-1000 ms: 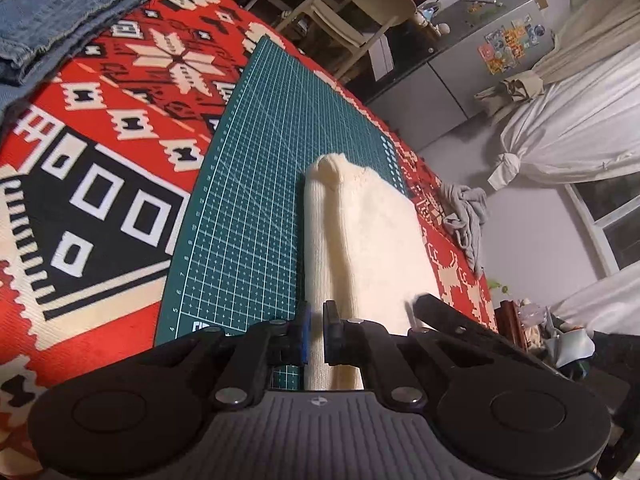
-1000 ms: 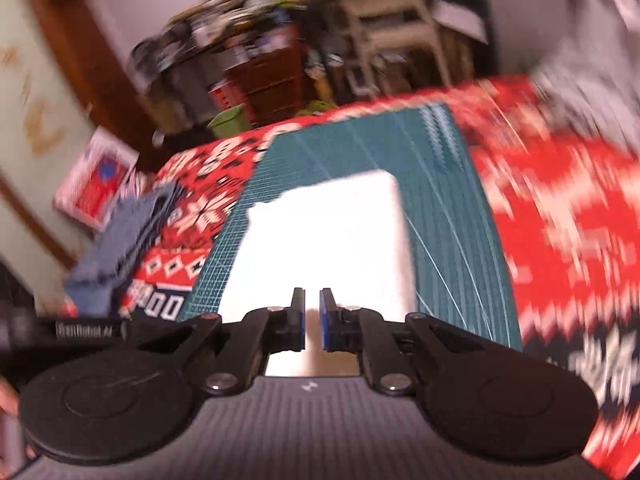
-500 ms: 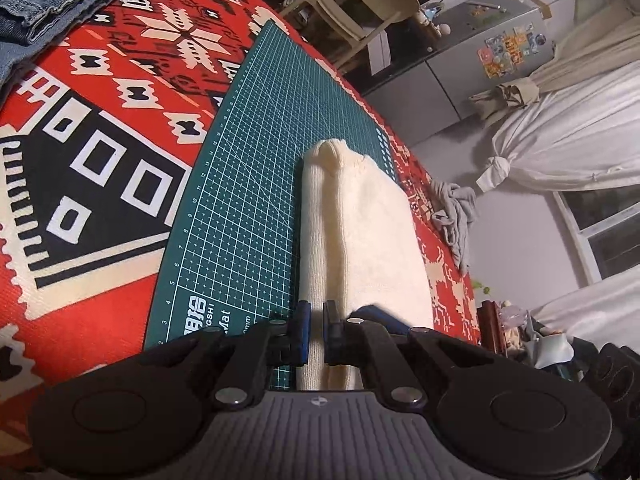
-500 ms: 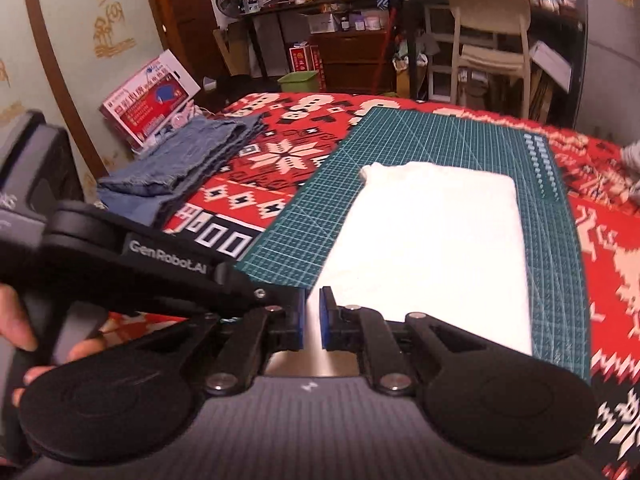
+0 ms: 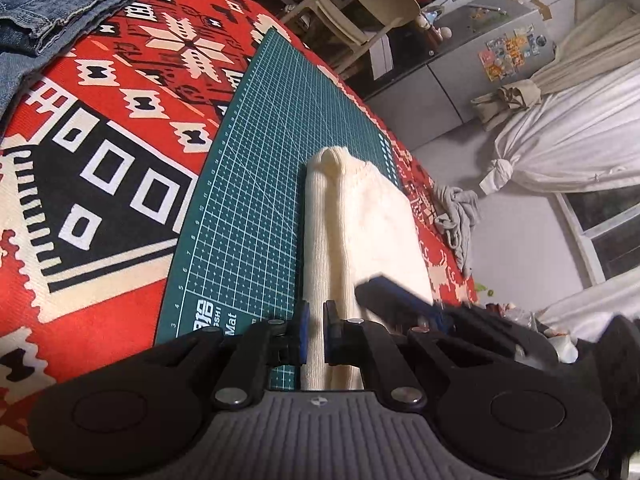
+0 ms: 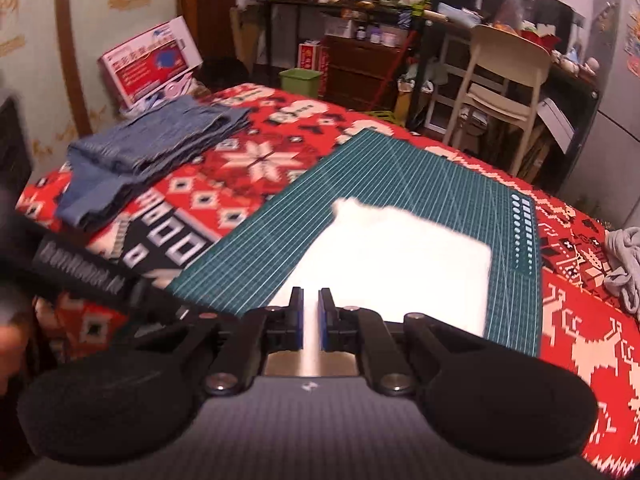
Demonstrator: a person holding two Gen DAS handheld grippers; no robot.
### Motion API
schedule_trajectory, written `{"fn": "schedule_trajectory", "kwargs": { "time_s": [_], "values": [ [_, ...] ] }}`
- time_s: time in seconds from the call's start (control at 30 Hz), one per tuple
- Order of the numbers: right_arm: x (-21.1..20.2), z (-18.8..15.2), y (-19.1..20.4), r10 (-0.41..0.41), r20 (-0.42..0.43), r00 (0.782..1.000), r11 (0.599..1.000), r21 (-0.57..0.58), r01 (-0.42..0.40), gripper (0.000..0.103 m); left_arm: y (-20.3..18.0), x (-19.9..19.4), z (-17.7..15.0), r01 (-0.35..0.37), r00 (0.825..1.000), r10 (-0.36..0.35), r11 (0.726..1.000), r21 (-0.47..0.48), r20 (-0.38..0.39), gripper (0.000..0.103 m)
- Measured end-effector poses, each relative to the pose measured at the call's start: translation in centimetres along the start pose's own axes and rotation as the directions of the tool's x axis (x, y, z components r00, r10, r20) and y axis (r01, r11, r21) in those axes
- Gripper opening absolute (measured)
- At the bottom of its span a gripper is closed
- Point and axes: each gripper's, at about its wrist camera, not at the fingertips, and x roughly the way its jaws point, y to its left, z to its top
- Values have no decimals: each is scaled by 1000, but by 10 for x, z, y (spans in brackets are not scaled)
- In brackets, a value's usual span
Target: Fold clothes
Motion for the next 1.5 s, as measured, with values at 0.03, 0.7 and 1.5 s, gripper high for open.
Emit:
{"fn": "schedule_trajectory", "kwargs": {
  "time_s": [0.03,0.7,1.5],
  "values": [
    [-4,-4,3,5,-3,1000,1000,1,-5,8,-1,1,-1,2,1000,-2,1000,6,-8,5],
    [-58,-41,17,78,-6,997,988,135,-76,8,-29,-20,-18,-93,995,99,980,175,-25,12],
    [-87,-35,-49,-78,-67,995,957,275,94,102,-90,-25,-15,-521,850,472,693,499,232,79]
  ]
}}
